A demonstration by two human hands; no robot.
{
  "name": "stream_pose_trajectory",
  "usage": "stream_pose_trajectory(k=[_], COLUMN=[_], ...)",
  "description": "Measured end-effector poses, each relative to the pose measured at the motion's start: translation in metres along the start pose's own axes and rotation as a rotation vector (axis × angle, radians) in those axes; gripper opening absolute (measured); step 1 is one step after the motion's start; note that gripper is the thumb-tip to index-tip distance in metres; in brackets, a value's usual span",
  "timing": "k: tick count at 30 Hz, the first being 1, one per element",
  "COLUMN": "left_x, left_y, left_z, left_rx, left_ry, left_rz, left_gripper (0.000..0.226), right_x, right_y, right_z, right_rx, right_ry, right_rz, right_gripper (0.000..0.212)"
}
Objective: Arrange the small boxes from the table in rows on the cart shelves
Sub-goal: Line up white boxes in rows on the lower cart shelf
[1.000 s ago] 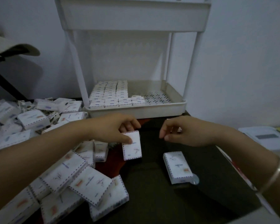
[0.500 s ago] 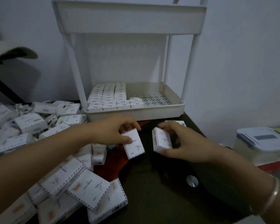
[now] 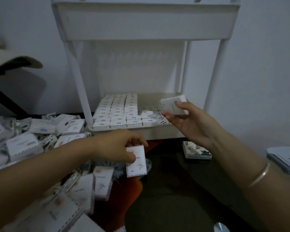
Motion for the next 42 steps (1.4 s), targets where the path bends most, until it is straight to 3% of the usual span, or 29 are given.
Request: stream_pose_trajectory(k=[3,6,9,16,19,21,26,30,36,42], left_x=[0.001,-0.001,-0.004,-0.016,-0.02,-0.019,-0.024,-0.023,-0.028,-0.031], left_y=[-0.006,-0.012,-0.017,-0.024,-0.022,-0.023,-0.044,-0.071,-0.115,-0.136], left_z=[0.003,0.005,-0.007,-0.045,-0.06,-0.075,-0.117,-0.127,-0.103,-0.081], left_rx=[-0.041,-0.072,-0.033,0.05,0.095,0.186,0.692,0.955,1.006,0.85], left_ry=[0.023,0.015,0.009,0.142,0.224,0.266,0.314,0.259,0.141,0.15], left_rz=[0.007,0.007,0.004,-0.08,-0.125,-0.143,-0.169,-0.116,-0.083,-0.039], left_gripper=[0.05,0.052,0.051,0.05,0.047,0.042,0.036,0.038,0.039,0.037], right_x=[-0.01,-0.011,-0.003,0.033,0.039,0.04,0.043,0.031,0.028,0.04], right_y=[-0.039,-0.077,-0.11,-0.162,-0.166,-0.166,-0.16,-0.157,-0.153,-0.156], right_z=[0.007,0.012,0.024,0.034,0.032,0.031,0.036,0.033,0.027,0.015], right_rx=[0.127,0.258,0.281,0.185,0.149,0.096,0.061,0.169,0.251,0.312], right_ry=[0.309,0.514,0.783,0.97,0.892,0.813,0.847,0.666,0.614,0.561], right_rz=[-0.18,-0.245,-0.27,-0.089,-0.072,-0.026,-0.062,-0.107,-0.109,0.072], right_gripper=[0.016,0.035,0.039,0.05,0.042,0.048,0.061,0.05,0.047,0.056])
Point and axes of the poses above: each hand's wrist, its own y-axis away from the middle knuckle, its own z-axis out of the palm, x = y × z, the point moved 6 cm from there along -y, towards the middle knuckle, and after that the axes turned 15 degrees about x, right-handed, at the moved point
